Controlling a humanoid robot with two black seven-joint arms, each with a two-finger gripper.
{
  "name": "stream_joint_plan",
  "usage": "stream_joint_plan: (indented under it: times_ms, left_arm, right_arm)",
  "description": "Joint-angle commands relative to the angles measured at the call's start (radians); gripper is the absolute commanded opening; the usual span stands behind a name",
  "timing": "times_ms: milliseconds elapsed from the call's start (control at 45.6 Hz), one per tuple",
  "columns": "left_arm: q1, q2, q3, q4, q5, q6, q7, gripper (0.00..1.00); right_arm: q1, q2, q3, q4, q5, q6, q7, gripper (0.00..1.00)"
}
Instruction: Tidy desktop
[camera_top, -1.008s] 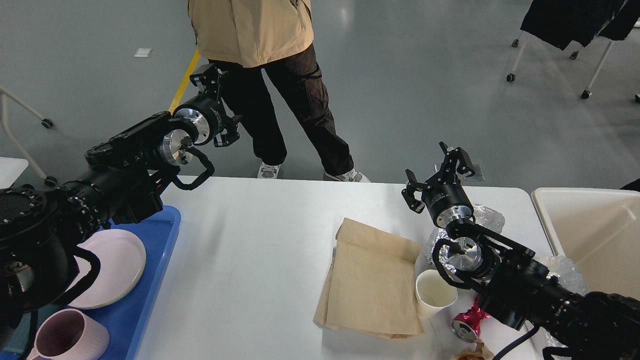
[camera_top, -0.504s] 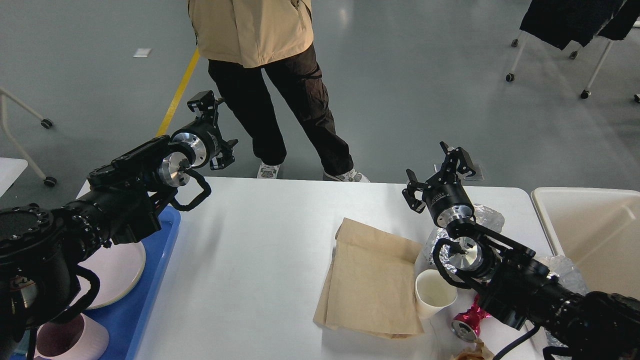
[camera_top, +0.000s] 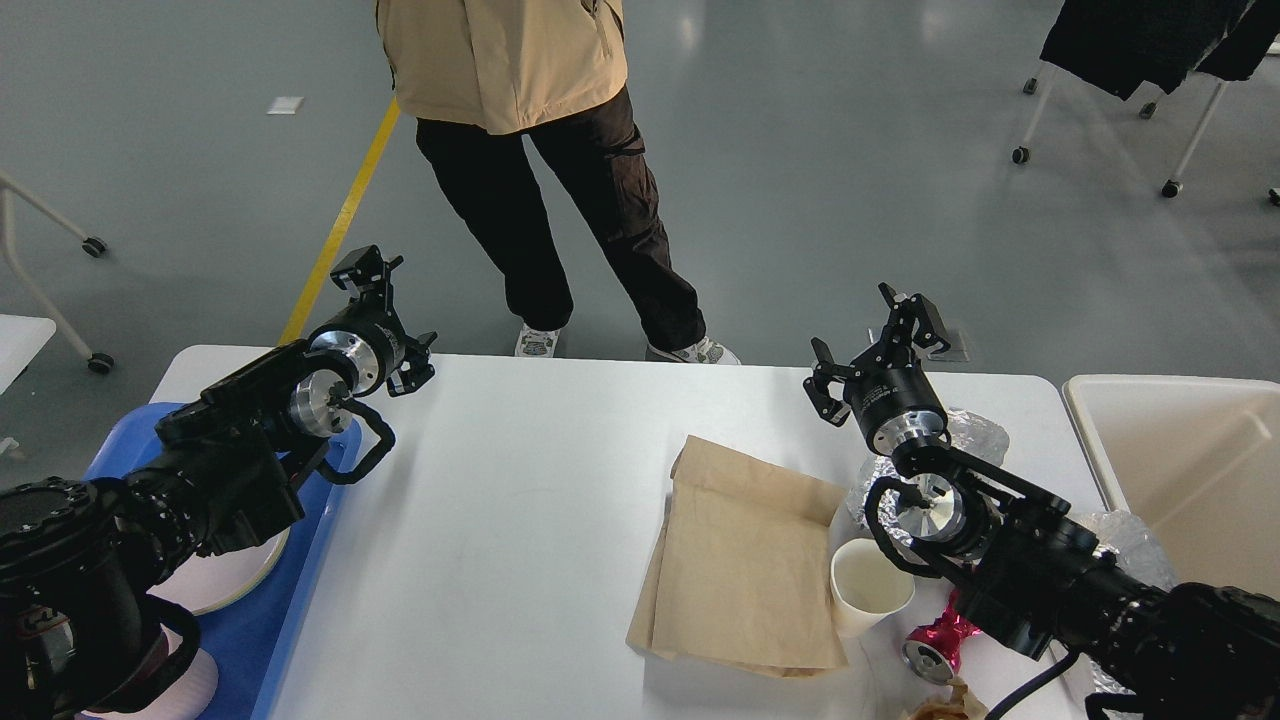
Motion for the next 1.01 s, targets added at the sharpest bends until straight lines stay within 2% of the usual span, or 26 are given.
stream_joint_plan:
  times_ms: [0,66,132,197,241,416,986]
  left_arm:
    - [0.056,-0.01,-0.004,0.0,0.032,0.0,-0.278,0.99]
    - [0.073,-0.025,-0.006,0.0,0.032,0.001,-0.456,0.99]
    - [0.076,-0.036,0.0,0.001,0.033,0.001,-0.609,0.99]
    - [0.079,-0.039,-0.006,0.001,0.032,0.004,-0.718,0.99]
    - [0.08,-0.037,-0.007,0.001,0.026,0.001,-0.754,0.99]
    - [0.097,-0.037,-0.101,0.001,0.033,0.001,-0.769,0.99]
    - [0.097,-0.079,-0.108,0.003,0.035,0.036,-0.758,0.99]
  right_arm:
    - [0.0,0.0,0.0,0.0,0.0,0.0,0.0,1.0]
    - [0.0,0.0,0.0,-0.002,0.0,0.0,0.0,1.0]
    - [-0.002,0.0,0.0,0.0,0.001,0.0,0.0,1.0]
    - [-0.002,0.0,0.0,0.0,0.0,0.0,0.0,1.0]
    - [-0.002,0.0,0.0,0.0,0.0,0.0,0.0,1.0]
    - [0.0,0.0,0.0,0.0,0.0,0.0,0.0,1.0]
    - [-0.002,-0.001,0.0,0.0,0.0,0.0,0.0,1.0]
